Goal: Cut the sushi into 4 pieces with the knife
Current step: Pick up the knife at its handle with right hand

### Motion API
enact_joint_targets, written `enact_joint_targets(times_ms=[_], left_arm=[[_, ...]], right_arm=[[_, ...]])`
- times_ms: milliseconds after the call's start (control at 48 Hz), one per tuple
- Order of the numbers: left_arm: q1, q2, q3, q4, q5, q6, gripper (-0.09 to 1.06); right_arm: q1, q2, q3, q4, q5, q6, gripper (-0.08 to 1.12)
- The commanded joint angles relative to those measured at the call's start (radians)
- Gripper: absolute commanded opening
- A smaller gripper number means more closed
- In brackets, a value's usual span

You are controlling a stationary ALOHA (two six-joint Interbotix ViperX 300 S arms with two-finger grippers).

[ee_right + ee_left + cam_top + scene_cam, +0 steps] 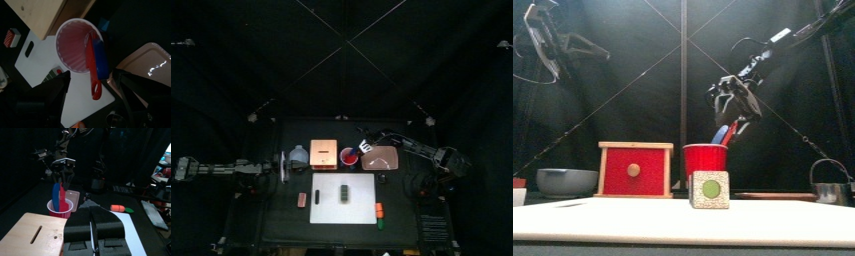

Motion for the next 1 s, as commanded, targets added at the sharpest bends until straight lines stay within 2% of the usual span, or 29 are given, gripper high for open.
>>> enact_joint_targets(times_ms=[21, 208, 312, 562, 1000], left_arm=[[0.005, 0.005, -0.012, -0.009, -0.009, 0.0, 0.07], [0.006, 0.005, -0.006, -0.012, -0.009, 0.0, 0.07], [0.006, 0.003, -0.006, -0.015, -0.009, 0.0, 0.07], [0.012, 0.005, -0.006, -0.02, -0.009, 0.0, 0.07], [0.026, 0.005, -0.003, -0.02, -0.009, 0.002, 0.07]], right_arm=[[0.003, -0.015, -0.02, 0.005, 0.002, 0.002, 0.96], [0.003, -0.014, -0.015, 0.002, 0.002, 0.003, 0.95], [0.003, -0.012, -0.012, 0.0, 0.002, 0.003, 0.89], [0.003, -0.012, -0.011, 0.0, 0.006, 0.002, 0.6], [0.002, -0.018, -0.04, 0.002, 0.04, 0.002, 0.21]])
